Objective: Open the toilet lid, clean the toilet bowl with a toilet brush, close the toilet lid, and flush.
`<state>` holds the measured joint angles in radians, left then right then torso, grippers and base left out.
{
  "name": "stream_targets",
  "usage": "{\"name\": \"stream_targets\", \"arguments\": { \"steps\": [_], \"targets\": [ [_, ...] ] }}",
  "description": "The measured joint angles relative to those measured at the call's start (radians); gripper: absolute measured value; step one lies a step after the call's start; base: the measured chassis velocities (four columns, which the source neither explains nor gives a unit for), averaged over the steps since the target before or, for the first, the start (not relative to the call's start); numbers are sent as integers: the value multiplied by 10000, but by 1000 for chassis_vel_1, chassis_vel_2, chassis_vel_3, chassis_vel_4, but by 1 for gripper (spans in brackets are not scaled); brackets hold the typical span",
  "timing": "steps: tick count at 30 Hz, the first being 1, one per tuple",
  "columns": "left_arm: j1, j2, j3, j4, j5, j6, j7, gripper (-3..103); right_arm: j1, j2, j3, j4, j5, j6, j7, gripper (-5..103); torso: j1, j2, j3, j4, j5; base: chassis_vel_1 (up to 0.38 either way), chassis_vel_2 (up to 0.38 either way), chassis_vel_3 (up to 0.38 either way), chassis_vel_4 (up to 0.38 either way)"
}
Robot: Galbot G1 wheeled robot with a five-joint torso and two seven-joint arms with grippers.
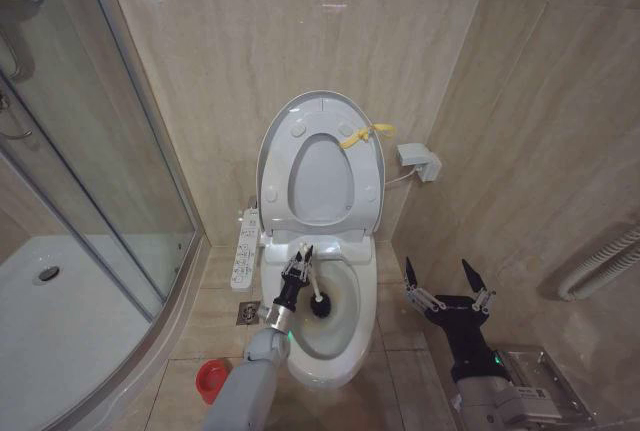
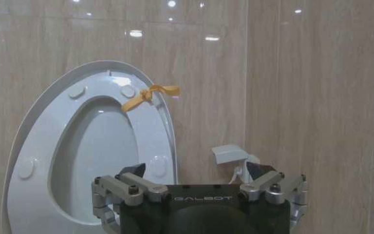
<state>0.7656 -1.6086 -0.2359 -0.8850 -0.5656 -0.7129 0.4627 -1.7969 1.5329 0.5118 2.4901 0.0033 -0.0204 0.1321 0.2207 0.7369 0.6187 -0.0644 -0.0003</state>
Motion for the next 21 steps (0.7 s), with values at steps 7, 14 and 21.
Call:
{"name": "stream_targets", "arguments": {
  "steps": [7,14,21],
  "targets": [
    [-236,6,-363,-47,-813,363,-198,22,0,0,-1,0,0,0,0,100,1,-1,0,7,1,0,0,0,0],
    [159,6,-135,-267,-830,610,33,22,0,0,0,0,0,0,0,100,0,-2,0,6,4,0,0,0,0],
    [1217,282,1102,-2716,32,866,698,22,0,0,0,0,0,0,0,100,0,-1,-1,-3,0,0,0,0,0]
  ]
}}
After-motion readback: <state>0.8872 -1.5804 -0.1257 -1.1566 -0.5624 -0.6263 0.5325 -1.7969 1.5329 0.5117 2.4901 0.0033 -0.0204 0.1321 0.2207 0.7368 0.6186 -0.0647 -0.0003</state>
